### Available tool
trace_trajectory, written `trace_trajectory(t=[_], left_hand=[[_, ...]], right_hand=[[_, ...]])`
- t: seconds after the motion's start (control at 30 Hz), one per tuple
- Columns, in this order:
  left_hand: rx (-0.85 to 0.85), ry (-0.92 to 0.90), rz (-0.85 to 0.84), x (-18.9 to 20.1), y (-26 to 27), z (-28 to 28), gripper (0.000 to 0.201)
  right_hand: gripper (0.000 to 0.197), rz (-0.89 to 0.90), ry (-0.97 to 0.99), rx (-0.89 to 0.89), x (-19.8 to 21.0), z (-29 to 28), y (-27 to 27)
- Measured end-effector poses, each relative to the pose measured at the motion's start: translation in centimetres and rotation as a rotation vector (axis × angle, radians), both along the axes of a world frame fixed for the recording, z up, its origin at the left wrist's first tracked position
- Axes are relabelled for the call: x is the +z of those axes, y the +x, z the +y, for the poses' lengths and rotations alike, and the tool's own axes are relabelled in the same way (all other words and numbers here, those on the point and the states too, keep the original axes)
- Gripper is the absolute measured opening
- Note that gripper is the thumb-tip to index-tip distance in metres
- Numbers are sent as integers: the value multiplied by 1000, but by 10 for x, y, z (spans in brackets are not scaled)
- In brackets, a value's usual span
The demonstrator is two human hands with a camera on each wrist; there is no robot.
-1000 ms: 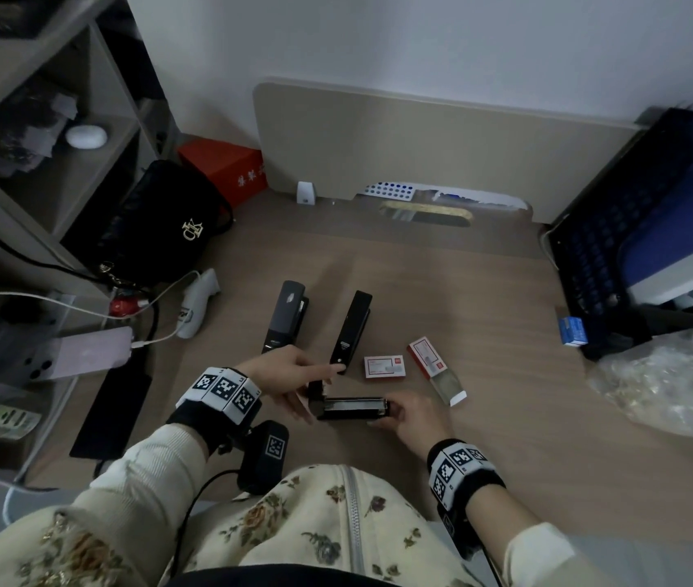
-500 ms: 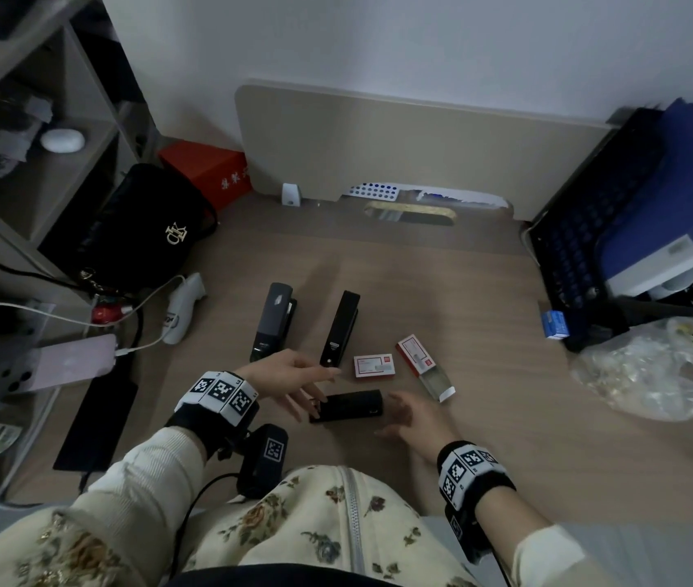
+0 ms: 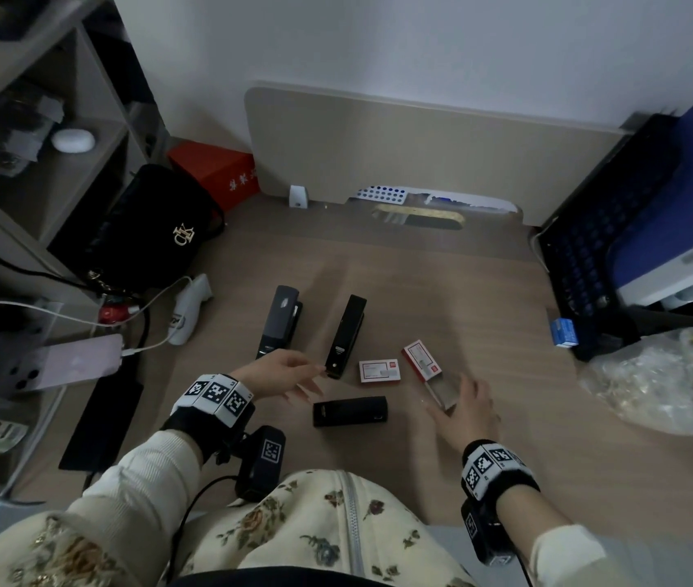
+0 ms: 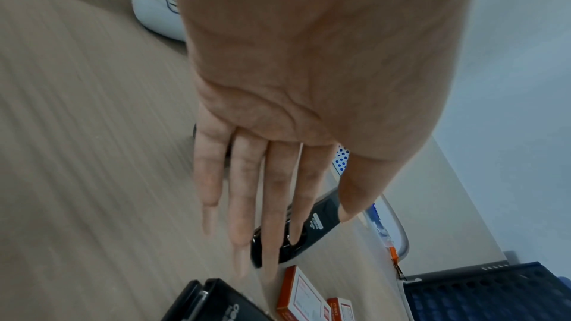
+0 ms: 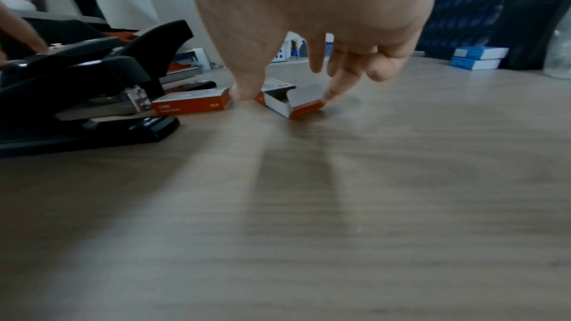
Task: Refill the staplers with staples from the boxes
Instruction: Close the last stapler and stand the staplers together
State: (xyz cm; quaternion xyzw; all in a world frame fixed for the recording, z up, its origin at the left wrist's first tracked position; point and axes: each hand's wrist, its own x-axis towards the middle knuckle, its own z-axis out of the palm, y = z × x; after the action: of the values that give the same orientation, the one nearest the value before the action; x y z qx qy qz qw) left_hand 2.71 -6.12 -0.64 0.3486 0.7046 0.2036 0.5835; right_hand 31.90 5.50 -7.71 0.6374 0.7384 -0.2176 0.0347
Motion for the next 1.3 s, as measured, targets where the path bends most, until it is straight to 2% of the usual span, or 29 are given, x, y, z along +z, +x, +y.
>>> trace_trajectory(t=[0.13,0.4,0.57,0.73,0.83,1.0,1.13,1.23,1.3], left_hand=[[8,2,4,-3,-4,-3,26],[36,3,24,-3,-6,-6,26],[11,19,36,1,-4,-1,27],[22,53,10,4,-1,2,29],[81,116,-34,11,3,2,34],[184,200,-98,21,0,-2,43],[216,217,-135,25,-2,-4,47],[219,222,-164,23,-2,-4,58],[243,216,-183,21,-1,-4,58]], right_hand=[[73,-53,-68,-46,-12,4,2],[53,13,-46,-71,-20,2,-6],[51,172,-42,-145,-16,3,-5],[46,390,41,-192,5,1,-9],[39,497,120,-81,16,0,-15],[30,587,86,166,32,-9,-40],[35,623,49,308,44,-20,-60],[38,594,89,453,51,-28,-69],[40,596,119,540,54,-32,-73]])
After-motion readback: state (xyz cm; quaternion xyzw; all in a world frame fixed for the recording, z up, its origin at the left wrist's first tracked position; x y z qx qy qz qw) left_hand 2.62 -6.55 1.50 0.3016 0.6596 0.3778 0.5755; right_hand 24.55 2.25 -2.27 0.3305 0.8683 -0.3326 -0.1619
